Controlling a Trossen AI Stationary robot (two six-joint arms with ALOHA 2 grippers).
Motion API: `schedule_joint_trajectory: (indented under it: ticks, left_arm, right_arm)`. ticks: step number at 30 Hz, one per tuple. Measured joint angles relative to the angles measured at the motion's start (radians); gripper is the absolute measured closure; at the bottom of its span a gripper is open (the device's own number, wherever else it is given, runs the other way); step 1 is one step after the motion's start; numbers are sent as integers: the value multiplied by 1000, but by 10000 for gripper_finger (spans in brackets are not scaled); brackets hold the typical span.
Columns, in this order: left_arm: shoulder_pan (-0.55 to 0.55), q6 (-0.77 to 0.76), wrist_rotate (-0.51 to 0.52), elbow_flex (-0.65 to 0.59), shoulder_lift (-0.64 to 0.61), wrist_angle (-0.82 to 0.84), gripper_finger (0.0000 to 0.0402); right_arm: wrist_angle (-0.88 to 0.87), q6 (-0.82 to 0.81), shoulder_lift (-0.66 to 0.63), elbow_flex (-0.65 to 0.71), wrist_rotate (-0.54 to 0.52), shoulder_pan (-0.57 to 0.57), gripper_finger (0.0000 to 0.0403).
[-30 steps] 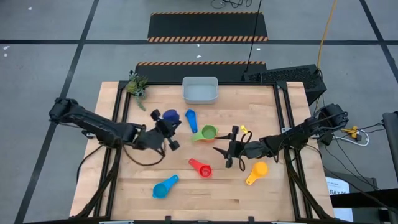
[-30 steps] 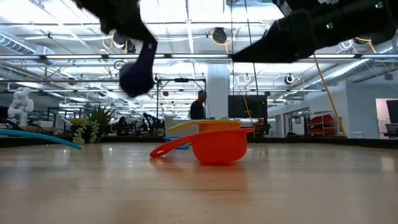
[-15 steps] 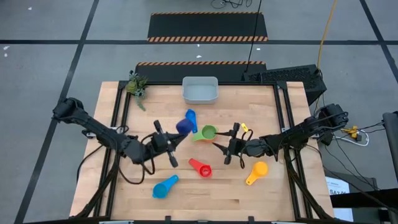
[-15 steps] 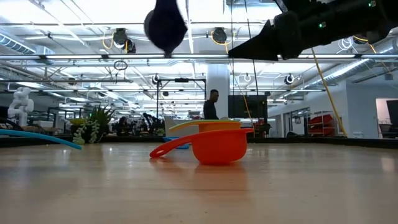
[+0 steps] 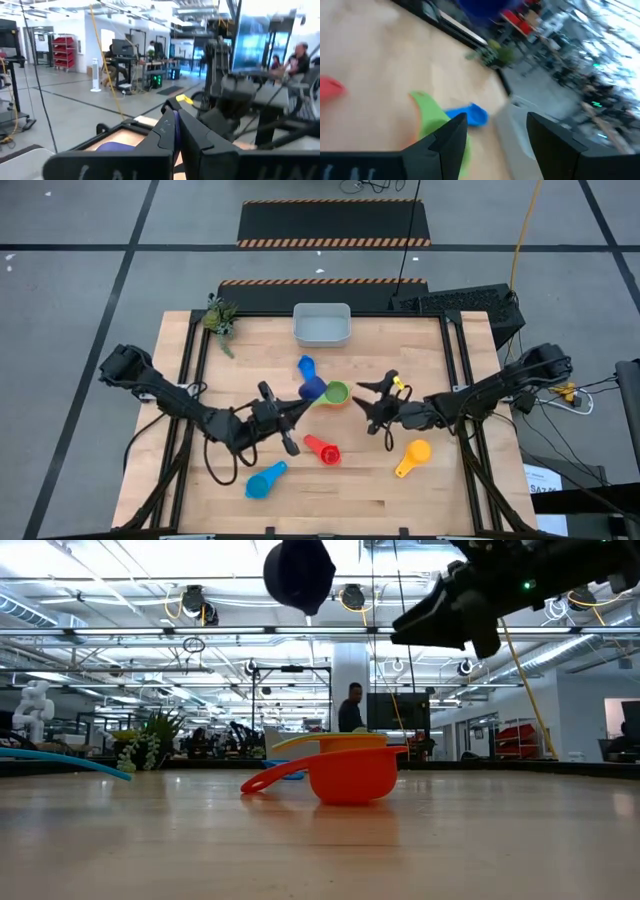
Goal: Nest measuring cups in basket
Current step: Stack the purple measuring cup into the green measuring cup
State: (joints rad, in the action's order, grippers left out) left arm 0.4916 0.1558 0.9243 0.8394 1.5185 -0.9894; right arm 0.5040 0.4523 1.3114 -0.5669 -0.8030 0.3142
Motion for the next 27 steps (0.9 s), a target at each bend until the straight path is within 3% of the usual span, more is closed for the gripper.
schedule_joint_trajectory:
  ticks: [4, 9, 18, 23, 27]
  left_arm:
    - [-25, 16, -33, 0, 0, -75, 396]
    - [-47, 23, -196, 0, 0, -181, 393]
    - [-77, 7, -335, 1, 48, -320, 394]
    - [-95, 17, -459, 2, 130, -558, 396]
    - [-132, -33, -510, 4, 151, -570, 394]
  right_arm:
    - [90, 89, -38, 43, -5, -22, 202]
    - [229, 196, -70, 80, -6, -37, 202]
    - [227, 266, -111, 79, 53, -30, 202]
    - [302, 440, -141, 79, 49, 0, 202]
    - [405, 672, -155, 79, 48, 35, 202]
